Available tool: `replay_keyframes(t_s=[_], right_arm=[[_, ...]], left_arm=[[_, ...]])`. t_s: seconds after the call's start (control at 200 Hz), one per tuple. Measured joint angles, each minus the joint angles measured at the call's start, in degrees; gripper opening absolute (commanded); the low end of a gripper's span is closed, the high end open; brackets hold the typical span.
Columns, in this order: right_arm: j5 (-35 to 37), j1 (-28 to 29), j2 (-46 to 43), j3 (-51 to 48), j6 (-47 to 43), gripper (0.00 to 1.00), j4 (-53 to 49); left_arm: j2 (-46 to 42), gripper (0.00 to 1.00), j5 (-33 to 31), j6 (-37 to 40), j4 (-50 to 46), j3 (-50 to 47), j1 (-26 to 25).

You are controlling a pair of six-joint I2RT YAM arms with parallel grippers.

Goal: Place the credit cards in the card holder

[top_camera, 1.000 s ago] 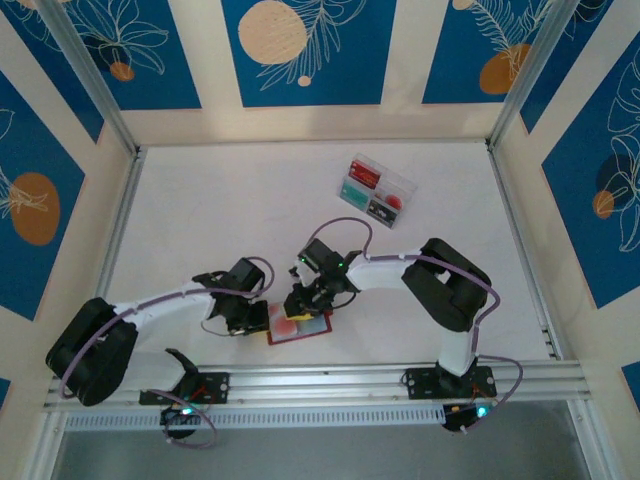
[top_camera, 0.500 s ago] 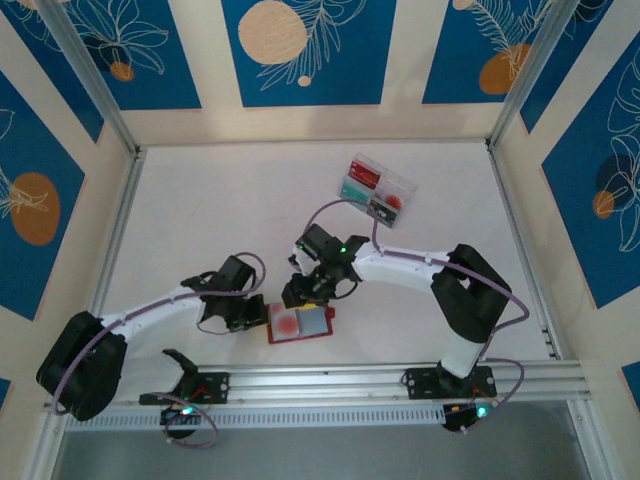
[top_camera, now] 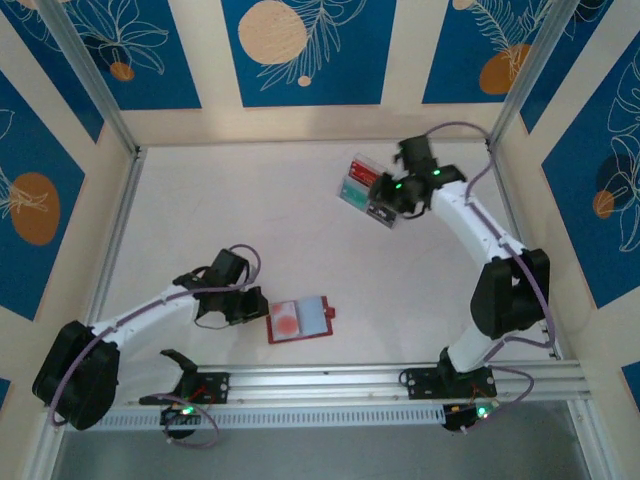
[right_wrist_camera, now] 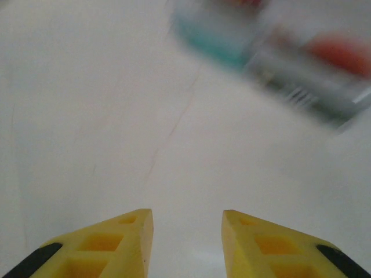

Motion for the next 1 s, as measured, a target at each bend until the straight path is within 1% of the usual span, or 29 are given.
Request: replay_keyframes(t_s=[0.07,0.185,0.36,0.475,0.59,0.67,0.84,1.0], right_arm=[[0.7,-5.3,3.3,3.1,0.5,0.37,1.2],[0.3,-11.1,10.4,8.0,1.6,0.36,3.7],[-1.5,-16.2,21.2,14.8,3.5,0.33,6.2],[-4.6,-18.7,26.6,17.1,5.2,0.32,7.8],[-7.4,-19.9,32.4,22.0,6.1,0.29,7.6],[-9.2,-19.8,35.4,24.2,6.0,0.27,7.7],[-11.9,-17.3,36.5,23.1,5.5,0.26,7.6],[-13.6,-15.3,34.7,17.9,4.5,0.25,8.9]], left_arm=[[0.3,0.11,0.2,0.0,0.1,0.0,0.0],[0.3,0.11,0.3,0.0,0.1,0.0,0.0],[0.3,0.11,0.3,0.0,0.1,0.1,0.0],[0.3,0.11,0.3,0.0,0.1,0.1,0.0],[0.3,0.11,0.4,0.0,0.1,0.1,0.0],[0.4,0.11,0.4,0.0,0.1,0.1,0.0],[0.4,0.11,0.4,0.0,0.1,0.3,0.0],[1.0,0.11,0.4,0.0,0.1,0.3,0.0]])
